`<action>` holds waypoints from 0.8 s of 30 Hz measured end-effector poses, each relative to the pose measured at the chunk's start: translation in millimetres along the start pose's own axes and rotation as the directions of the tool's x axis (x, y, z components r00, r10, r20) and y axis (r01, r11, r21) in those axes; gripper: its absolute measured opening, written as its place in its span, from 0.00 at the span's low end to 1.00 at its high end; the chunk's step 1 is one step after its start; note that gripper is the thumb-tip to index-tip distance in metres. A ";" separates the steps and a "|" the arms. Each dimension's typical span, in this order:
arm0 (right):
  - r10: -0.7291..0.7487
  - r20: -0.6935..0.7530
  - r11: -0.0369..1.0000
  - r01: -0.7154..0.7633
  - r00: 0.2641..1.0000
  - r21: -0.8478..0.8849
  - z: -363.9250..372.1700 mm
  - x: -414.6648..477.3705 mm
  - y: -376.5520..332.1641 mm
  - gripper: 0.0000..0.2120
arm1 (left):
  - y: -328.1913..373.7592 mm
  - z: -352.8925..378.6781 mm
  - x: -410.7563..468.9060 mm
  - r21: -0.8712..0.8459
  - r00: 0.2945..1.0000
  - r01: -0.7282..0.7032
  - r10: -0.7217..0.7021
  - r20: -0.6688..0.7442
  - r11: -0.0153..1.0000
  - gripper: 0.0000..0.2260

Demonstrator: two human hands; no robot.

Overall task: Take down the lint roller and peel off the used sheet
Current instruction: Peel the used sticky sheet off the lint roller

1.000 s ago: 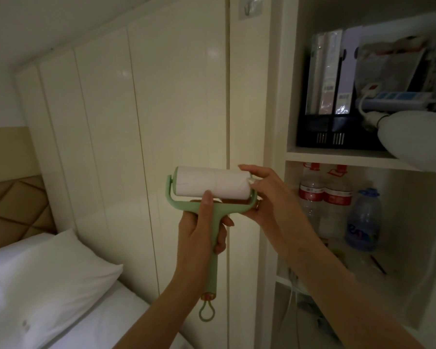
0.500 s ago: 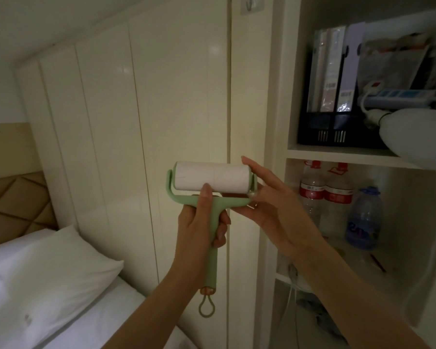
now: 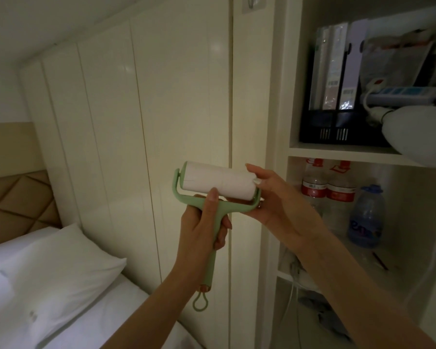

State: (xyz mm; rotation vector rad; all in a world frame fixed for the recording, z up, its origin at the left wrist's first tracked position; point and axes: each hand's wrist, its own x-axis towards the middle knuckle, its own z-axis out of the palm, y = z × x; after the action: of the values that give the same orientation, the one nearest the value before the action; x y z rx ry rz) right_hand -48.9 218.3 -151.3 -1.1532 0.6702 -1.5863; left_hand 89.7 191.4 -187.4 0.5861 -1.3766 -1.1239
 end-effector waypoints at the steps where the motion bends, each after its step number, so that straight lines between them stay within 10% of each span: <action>1: 0.009 0.010 1.000 -0.009 1.000 0.006 -0.5 -0.2 -0.1 0.14 | -0.3 -0.3 0.4 0.002 1.000 0.001 -0.001 0.000 1.000 0.14; 24: 0.124 0.051 0.989 -0.128 0.991 0.078 -6.3 -5.8 -4.3 0.16 | -1.5 -1.0 -0.8 0.023 1.000 0.007 -0.008 0.026 1.000 0.17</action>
State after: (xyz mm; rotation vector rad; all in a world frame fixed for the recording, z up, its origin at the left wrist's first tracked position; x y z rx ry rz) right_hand -56.3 224.4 -152.0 -1.0641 0.6304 -1.4630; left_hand 90.4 191.2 -189.3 0.5955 -1.4125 -1.1268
